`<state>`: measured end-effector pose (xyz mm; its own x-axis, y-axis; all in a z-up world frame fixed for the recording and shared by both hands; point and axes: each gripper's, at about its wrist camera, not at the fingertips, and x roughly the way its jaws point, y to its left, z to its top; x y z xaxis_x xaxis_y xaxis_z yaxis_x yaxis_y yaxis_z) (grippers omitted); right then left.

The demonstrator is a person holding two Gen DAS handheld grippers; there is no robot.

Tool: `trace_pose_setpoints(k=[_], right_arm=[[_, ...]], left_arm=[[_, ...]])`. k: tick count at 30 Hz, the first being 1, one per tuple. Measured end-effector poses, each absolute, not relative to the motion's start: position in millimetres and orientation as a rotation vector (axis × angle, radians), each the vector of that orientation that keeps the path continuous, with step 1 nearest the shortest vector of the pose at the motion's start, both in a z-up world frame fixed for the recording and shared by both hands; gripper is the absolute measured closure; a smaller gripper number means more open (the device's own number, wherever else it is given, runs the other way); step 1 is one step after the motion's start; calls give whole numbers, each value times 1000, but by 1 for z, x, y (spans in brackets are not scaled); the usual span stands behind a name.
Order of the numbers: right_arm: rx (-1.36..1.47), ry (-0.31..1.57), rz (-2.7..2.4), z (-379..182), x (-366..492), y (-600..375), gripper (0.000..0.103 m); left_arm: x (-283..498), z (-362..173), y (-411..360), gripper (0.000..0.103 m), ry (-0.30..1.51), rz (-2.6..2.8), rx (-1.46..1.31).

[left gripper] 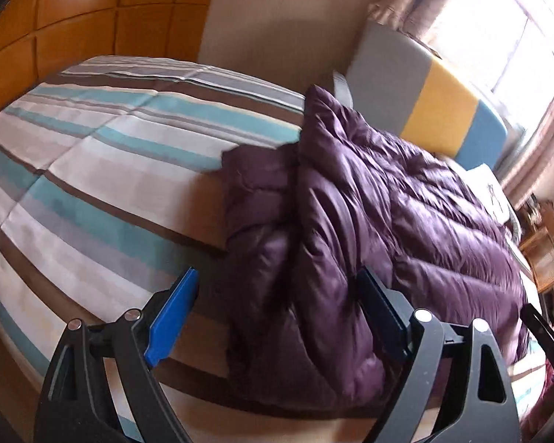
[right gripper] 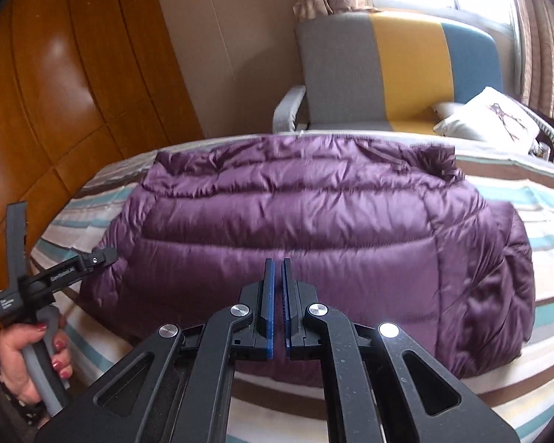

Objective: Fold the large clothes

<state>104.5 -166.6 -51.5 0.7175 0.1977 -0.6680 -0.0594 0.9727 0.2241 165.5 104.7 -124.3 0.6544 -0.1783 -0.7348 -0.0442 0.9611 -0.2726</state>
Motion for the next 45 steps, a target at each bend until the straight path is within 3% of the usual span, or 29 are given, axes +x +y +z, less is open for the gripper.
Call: trace_pose_setpoints(k=[9,17,22,26,30,38,42,45], right_arm=[[89,912,93,-96,136,-153,99],[78,895,77,-99,135,-151,99],[64,888,64,-99,134,-149,99],[79,889,64,-99,133,-149,99],[81,887,60,-98,135,-150,99],[105,887,67,-97,135,-154,99],[103,888,68,-97,134,-154,99],[109,888,73,-99,133,-157,99]], left_arm=[[176,-136,96,16,893,-148,-365],[183,-139,96,18,865,-166,-480],[186,-142,91,31,877,-146,-486],[190,-141,89,33,893,-127,-467],[190,-138,87,42,916,-123,-491],[188,-143,95,36,905,-160,-609],[192,-144,93,61,914,-189,-618],[191,-138,91,74,887,-213,-578]])
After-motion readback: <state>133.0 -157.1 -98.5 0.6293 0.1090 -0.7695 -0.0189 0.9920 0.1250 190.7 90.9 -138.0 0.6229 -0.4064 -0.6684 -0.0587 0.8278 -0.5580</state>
